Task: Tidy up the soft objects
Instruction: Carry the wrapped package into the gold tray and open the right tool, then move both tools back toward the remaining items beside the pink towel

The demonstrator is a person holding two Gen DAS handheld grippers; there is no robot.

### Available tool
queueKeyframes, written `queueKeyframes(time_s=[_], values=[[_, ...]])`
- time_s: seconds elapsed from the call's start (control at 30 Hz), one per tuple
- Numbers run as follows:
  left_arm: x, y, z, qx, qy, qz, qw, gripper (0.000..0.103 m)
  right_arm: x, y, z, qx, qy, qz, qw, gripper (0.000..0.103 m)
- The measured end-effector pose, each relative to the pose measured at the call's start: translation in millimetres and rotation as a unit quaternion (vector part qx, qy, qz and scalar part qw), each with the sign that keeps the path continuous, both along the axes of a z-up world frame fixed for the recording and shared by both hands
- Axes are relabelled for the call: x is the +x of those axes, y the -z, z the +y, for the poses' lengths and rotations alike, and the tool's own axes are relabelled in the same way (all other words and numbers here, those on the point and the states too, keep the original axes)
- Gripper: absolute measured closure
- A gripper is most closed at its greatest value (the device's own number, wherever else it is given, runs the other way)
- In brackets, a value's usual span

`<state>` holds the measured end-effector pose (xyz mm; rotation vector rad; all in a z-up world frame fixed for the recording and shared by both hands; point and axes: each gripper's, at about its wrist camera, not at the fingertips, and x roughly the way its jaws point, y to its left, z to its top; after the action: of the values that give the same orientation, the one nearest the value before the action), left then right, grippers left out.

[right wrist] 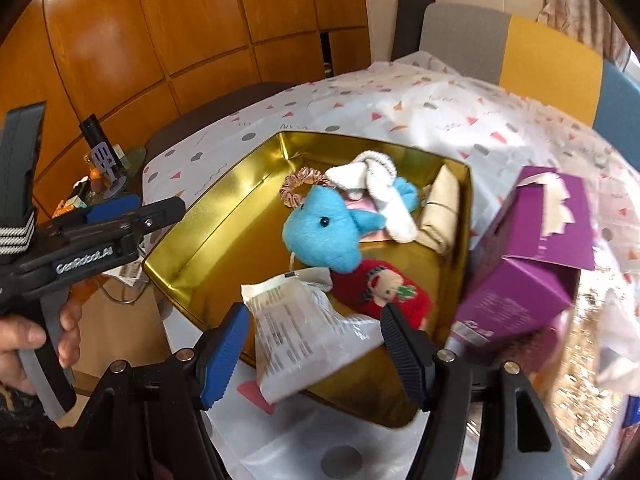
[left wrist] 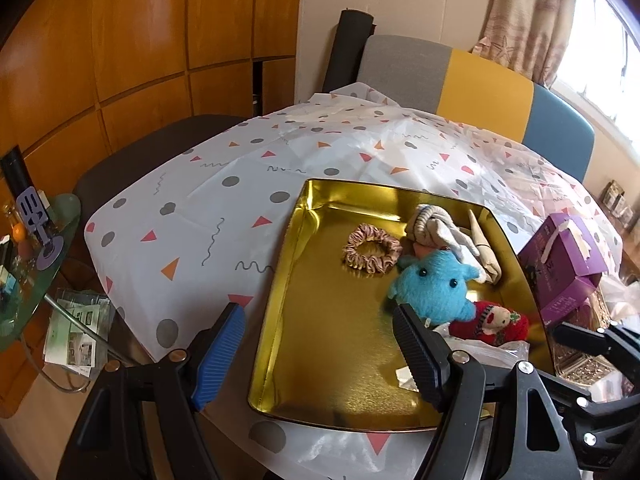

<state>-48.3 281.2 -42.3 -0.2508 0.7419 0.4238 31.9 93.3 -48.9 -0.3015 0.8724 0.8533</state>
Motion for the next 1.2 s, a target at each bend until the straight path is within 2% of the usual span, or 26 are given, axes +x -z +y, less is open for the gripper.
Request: queueKeyframes(time_s=[0.1, 0.27, 0.53, 0.77, 0.97, 1.1, 1.2], values=[[-1, -3, -8, 0.010, 0.008, -0.001, 0.9999, 0.026, -8, -5, -7, -0.011, 0.014, -0.027, 0.999, 0.034], [-3, -9, -18, 0.024, 0.023, -0.008, 0.9994, 0.026, -13, -14, -26, 0.003, 0.045, -0.055, 0.997, 0.034], [-2, -12, -33, 0.032, 0.043, -0.008, 0.9985, 0.026, -8, -38, -72, 0.036, 0.103, -0.077, 0.991, 0.034], [0, -14, -44, 0.040, 0.058, -0.009, 0.9975, 0.026, 6, -48, -129, 0.048, 0.176, -0.083, 0.980, 0.034], [1, -18, -55, 0.045, 0.076, -0.013, 0.9960, 0.026, 22, -51, -194, 0.048, 0.263, -0.085, 0.960, 0.034], [4, -21, -64, 0.050, 0.093, -0.016, 0.9942, 0.026, 30, -53, -245, 0.045, 0.333, -0.086, 0.938, 0.034], [6, -24, -72, 0.052, 0.106, -0.017, 0.9929, 0.026, 35, -51, -290, 0.046, 0.394, -0.087, 0.914, 0.034]])
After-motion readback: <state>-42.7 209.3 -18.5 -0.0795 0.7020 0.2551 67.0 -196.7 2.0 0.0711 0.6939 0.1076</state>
